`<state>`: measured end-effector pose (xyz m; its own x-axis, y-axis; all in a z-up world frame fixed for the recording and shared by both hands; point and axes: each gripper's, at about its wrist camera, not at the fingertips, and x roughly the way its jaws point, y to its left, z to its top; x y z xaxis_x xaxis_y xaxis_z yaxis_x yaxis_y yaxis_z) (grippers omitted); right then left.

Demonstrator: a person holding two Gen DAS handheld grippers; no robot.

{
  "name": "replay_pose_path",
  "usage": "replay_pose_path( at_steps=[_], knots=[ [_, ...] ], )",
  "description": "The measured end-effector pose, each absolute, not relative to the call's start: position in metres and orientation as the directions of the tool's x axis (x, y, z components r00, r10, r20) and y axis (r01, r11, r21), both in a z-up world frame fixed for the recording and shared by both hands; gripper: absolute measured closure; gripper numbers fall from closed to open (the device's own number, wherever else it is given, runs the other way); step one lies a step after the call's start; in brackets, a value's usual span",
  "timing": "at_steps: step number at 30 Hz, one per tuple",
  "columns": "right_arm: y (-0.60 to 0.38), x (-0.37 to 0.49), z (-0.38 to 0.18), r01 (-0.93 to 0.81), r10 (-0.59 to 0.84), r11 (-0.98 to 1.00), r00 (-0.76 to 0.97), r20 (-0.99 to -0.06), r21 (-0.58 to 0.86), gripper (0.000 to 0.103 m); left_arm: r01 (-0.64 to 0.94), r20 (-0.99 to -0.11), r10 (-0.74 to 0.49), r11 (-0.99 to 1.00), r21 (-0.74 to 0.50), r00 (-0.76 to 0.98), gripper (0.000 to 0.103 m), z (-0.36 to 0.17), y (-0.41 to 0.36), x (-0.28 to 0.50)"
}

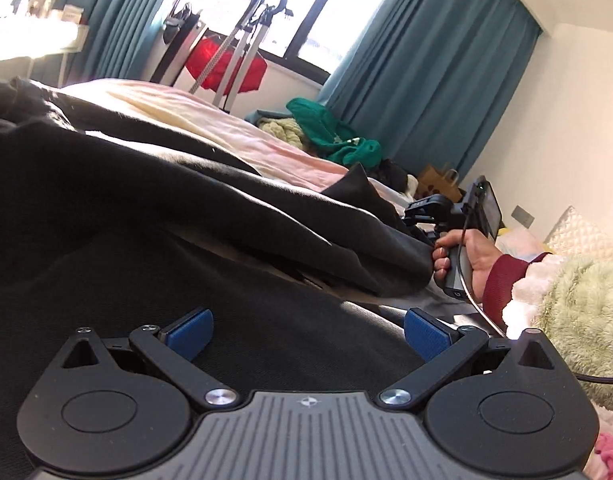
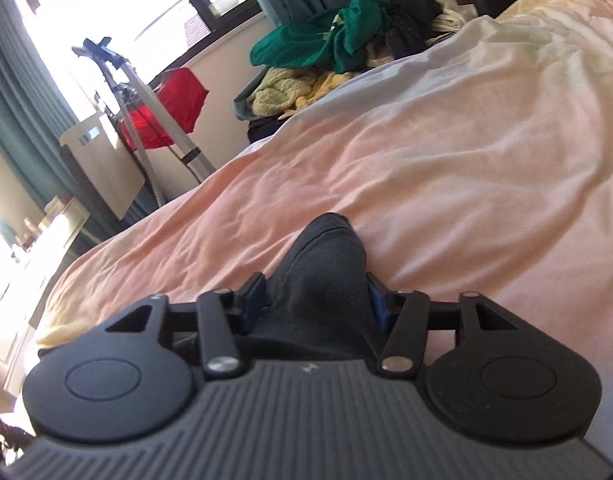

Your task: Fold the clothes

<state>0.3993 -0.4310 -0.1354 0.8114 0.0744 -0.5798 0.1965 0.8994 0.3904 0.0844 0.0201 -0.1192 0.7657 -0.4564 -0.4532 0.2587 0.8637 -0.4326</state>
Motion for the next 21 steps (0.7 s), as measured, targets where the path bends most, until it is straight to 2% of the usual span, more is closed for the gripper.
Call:
replay_pose_path(
  at_steps=[1, 3, 5, 10, 13, 21],
  knots=[
    [-0.425, 0.398, -0.131, 0.203, 0.044, 0.916, 0.805, -0.591, 0.345, 0.097, 0.261, -0.458, -0.459, 0.863, -0.432, 0.761, 0.0, -0.122, 0.019, 0.086],
    [-0.424, 0.38, -0.106, 0.237, -0.044, 0.92, 0.854, -0.518, 0.312, 0.097, 0.273, -0.452, -0.466, 0.861, -0.429, 0.761, 0.0, -0.123, 0.019, 0.085],
    [-0.435, 0.357, -0.076, 0.275, -0.118, 0.896, 0.904, -0.41, 0.348, 0.097, 0.281, -0.445, -0.472, 0.858, -0.429, 0.761, 0.0, -0.121, 0.017, 0.082],
    [-0.484, 0.294, -0.031, 0.395, -0.285, 0.808, 0.911, -0.297, 0.437, 0.097, 0.303, -0.414, -0.467, 0.864, -0.402, 0.781, 0.0, -0.109, 0.013, 0.07],
    [-0.513, 0.252, -0.049, 0.469, -0.344, 0.745, 0.88, -0.329, 0.474, 0.097, 0.304, -0.408, -0.45, 0.876, -0.374, 0.795, 0.0, -0.104, 0.011, 0.06],
    [-0.555, 0.167, -0.17, 0.605, -0.338, 0.474, 0.796, -0.503, 0.639, 0.098, 0.312, -0.402, -0.426, 0.895, -0.319, 0.81, 0.0, -0.098, 0.004, 0.047]
  ],
)
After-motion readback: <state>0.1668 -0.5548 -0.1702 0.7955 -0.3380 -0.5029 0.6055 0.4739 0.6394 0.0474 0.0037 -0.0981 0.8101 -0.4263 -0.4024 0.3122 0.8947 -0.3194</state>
